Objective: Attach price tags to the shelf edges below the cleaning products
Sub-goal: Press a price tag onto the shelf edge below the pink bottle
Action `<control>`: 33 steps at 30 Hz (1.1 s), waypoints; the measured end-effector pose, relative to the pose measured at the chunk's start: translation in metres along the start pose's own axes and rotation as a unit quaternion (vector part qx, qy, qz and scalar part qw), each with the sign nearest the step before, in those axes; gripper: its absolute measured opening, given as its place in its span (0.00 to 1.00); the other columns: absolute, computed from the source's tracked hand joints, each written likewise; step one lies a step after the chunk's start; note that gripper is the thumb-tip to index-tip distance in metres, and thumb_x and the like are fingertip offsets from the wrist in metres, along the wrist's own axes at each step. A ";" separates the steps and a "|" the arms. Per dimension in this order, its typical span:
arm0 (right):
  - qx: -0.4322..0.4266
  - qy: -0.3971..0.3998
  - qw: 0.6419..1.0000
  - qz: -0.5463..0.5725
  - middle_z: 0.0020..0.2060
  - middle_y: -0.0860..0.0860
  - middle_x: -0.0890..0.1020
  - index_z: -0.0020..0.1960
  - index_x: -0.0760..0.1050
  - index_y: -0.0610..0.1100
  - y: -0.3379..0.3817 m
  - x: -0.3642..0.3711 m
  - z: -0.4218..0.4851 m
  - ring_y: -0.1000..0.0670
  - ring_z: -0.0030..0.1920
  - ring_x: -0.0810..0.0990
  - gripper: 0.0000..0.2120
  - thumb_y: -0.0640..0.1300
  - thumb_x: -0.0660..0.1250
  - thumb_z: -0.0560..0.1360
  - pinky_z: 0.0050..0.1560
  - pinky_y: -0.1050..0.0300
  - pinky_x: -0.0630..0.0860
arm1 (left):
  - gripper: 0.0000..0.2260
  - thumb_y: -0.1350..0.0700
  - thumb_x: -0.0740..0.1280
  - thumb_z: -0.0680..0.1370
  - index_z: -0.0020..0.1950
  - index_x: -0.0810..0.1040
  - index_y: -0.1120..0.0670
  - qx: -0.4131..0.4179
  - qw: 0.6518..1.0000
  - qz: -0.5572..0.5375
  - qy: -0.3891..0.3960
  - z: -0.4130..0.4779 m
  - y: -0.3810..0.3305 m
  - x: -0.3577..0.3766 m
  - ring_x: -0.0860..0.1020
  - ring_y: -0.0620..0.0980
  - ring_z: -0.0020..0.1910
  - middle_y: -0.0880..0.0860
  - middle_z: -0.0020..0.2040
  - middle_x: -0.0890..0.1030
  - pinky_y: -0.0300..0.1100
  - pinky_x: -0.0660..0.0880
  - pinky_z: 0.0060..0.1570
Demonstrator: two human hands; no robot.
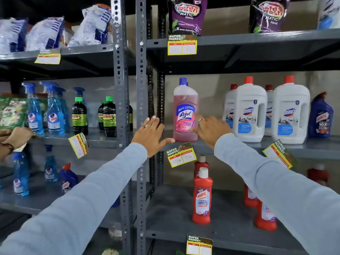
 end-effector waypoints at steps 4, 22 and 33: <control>0.070 0.141 0.980 0.126 0.58 0.42 0.78 0.65 0.65 0.44 0.006 0.041 -0.016 0.40 0.56 0.76 0.25 0.59 0.56 0.76 0.51 0.44 0.75 | 0.32 0.32 0.47 0.74 0.55 0.72 0.57 -0.046 0.988 -0.119 0.086 -0.012 0.000 0.043 0.66 0.61 0.68 0.60 0.63 0.72 0.56 0.62 0.69; 0.076 0.193 0.978 0.010 0.51 0.45 0.79 0.59 0.70 0.44 0.031 0.072 0.030 0.43 0.51 0.77 0.20 0.56 0.64 0.73 0.43 0.51 0.71 | 0.12 0.43 0.61 0.75 0.52 0.81 0.43 -0.177 0.970 -0.160 0.039 0.009 -0.018 0.092 0.57 0.60 0.70 0.52 0.70 0.66 0.61 0.47 0.70; 0.036 0.238 0.970 -0.042 0.45 0.47 0.76 0.59 0.72 0.46 0.045 0.063 0.034 0.46 0.49 0.77 0.18 0.52 0.67 0.73 0.47 0.52 0.75 | 0.11 0.44 0.61 0.76 0.53 0.80 0.43 -0.178 0.968 -0.171 0.036 0.004 -0.019 0.086 0.55 0.59 0.72 0.51 0.71 0.66 0.64 0.43 0.71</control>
Point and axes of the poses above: each hand's wrist, its own z-axis towards the middle knuckle, its own x-axis out of the palm, y = z × x, the point moved 4 cm from there along z, towards the middle knuckle
